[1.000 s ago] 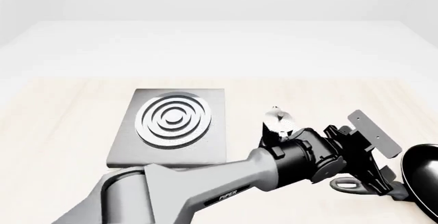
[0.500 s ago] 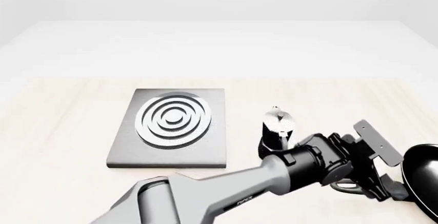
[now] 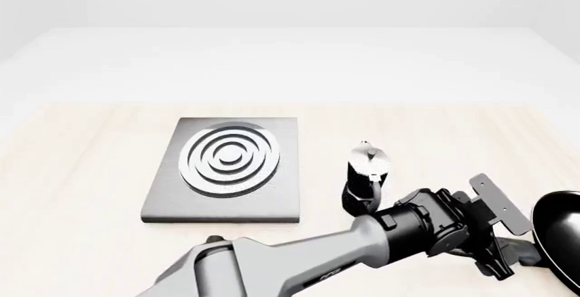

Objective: Put the frying pan on the stove.

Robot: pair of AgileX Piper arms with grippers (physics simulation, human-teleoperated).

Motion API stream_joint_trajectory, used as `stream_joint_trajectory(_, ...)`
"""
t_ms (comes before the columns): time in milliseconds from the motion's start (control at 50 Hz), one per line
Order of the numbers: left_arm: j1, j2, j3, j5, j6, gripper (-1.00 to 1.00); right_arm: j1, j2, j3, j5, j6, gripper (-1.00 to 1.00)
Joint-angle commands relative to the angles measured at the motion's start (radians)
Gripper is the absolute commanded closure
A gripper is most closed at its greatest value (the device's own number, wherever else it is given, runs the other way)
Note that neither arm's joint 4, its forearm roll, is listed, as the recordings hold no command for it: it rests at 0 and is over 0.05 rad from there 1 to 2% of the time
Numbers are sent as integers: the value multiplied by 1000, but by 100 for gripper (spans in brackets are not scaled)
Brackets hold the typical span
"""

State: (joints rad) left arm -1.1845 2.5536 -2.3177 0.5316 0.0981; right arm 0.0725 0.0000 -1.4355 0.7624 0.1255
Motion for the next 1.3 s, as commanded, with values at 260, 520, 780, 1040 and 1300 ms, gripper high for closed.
stream_joint_trajectory(260,4,69,-75,51,7,-100,8,0,-1,3,-9,-100)
stream_joint_trajectory(520,-12,72,-39,30,2,-100,14,0,-3,4,-13,-100)
stream_joint_trajectory(780,-5,88,-42,37,5,-100,18,0,-4,5,-18,-100)
stream_joint_trajectory(1040,2,119,-88,62,9,-100,22,0,-6,6,-23,-100)
stream_joint_trajectory(1300,3,111,-74,48,27,100,25,0,-7,6,-30,-100)
